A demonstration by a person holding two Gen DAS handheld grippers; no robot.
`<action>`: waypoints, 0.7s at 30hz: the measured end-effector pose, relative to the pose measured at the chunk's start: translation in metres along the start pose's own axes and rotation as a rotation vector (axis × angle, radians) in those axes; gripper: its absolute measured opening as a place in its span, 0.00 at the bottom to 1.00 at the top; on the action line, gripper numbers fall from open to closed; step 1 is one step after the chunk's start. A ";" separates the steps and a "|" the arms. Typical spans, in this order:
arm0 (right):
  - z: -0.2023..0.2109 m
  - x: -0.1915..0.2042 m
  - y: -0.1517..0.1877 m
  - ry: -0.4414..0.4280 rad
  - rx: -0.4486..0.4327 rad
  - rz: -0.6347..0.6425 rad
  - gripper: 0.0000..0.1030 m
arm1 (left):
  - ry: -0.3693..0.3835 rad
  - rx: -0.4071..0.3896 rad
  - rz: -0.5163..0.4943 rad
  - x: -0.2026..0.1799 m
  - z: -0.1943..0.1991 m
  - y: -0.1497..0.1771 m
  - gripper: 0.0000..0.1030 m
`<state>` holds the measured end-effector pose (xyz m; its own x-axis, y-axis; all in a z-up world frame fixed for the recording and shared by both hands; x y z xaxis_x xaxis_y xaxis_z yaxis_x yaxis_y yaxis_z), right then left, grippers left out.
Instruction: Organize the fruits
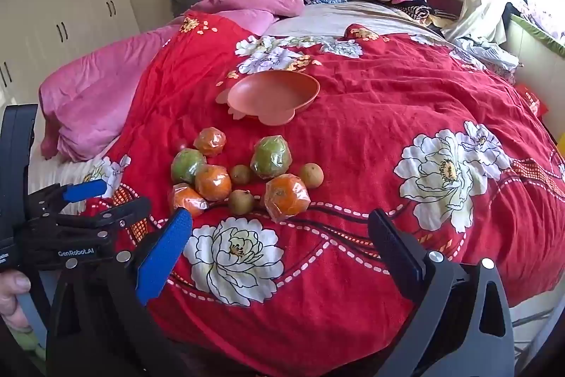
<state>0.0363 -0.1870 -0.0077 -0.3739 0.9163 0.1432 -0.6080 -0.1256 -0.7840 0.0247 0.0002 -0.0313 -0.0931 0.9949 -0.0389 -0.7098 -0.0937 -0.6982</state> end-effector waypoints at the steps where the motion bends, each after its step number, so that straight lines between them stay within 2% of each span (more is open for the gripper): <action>1: 0.000 0.000 0.000 0.003 -0.001 0.003 0.96 | -0.002 0.002 0.002 0.000 0.000 0.000 0.91; 7: 0.000 -0.001 0.001 0.009 -0.003 0.010 0.96 | -0.012 -0.001 0.003 -0.021 0.001 0.002 0.91; 13: 0.002 -0.002 0.002 0.013 0.004 0.008 0.96 | 0.024 -0.002 0.003 -0.006 0.002 0.000 0.91; 21: 0.000 -0.004 0.003 0.013 0.011 0.009 0.96 | 0.024 -0.008 0.004 -0.007 0.004 0.001 0.91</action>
<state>0.0355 -0.1907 -0.0103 -0.3704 0.9201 0.1277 -0.6118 -0.1383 -0.7788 0.0224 -0.0072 -0.0290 -0.0796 0.9951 -0.0587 -0.7041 -0.0978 -0.7033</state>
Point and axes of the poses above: each gripper's, at about its wrist camera, not at the fingertips, and z roughly against the way its jaws point, x to its left, y to its underside, the point moved 4 cm from there along -z, roughly the way its jaws point, and after that the axes turned 6 degrees about -x, right-handed, at the moved point
